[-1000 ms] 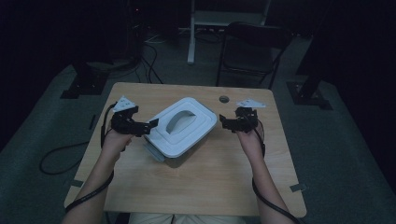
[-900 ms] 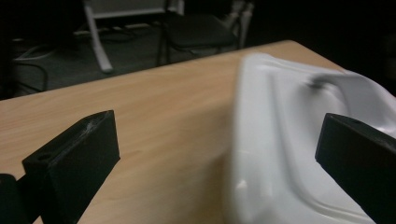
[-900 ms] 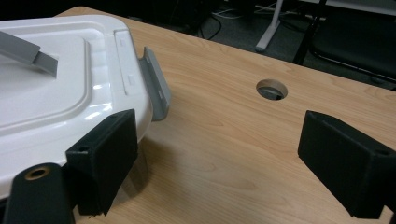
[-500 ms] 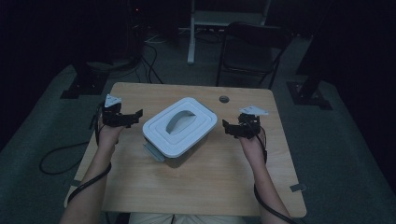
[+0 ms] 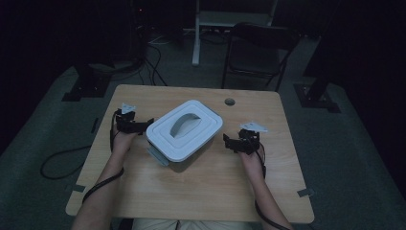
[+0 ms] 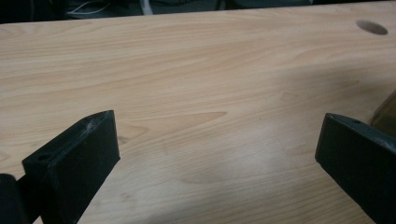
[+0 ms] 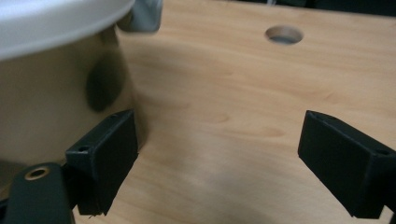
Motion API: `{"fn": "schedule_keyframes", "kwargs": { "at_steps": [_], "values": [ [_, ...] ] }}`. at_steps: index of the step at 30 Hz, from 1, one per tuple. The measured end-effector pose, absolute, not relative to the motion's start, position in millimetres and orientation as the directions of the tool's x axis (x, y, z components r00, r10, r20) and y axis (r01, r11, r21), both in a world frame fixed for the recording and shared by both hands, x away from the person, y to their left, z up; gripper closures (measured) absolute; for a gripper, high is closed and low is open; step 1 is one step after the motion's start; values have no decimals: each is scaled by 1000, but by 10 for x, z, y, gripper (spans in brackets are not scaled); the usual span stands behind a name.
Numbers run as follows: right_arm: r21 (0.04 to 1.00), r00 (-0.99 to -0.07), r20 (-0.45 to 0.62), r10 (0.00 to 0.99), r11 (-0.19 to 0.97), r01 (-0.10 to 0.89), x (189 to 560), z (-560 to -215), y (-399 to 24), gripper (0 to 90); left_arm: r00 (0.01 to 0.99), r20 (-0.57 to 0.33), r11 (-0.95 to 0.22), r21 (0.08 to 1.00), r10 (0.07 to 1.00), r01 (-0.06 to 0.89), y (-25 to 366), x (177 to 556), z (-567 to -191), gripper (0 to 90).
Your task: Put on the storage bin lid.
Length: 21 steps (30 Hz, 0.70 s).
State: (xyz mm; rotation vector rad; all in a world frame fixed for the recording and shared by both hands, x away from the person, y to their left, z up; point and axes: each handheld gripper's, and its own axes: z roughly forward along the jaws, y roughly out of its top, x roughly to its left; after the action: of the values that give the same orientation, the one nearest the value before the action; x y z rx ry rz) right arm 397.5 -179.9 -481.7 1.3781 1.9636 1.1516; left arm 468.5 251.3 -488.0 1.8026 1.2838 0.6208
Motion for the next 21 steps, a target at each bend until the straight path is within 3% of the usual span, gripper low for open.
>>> {"fn": "schedule_keyframes", "kwargs": {
  "at_steps": [12,21],
  "values": [
    [819,-409,81,909,173,547,4001,-4989,-1651,120,424,-15,-230,823,905,520,2240,4711,-4943,3],
    [822,-419,83,904,176,542,3978,-4976,-1636,120,418,-7,-228,830,908,509,2227,4600,-4925,8]
  ]
}}
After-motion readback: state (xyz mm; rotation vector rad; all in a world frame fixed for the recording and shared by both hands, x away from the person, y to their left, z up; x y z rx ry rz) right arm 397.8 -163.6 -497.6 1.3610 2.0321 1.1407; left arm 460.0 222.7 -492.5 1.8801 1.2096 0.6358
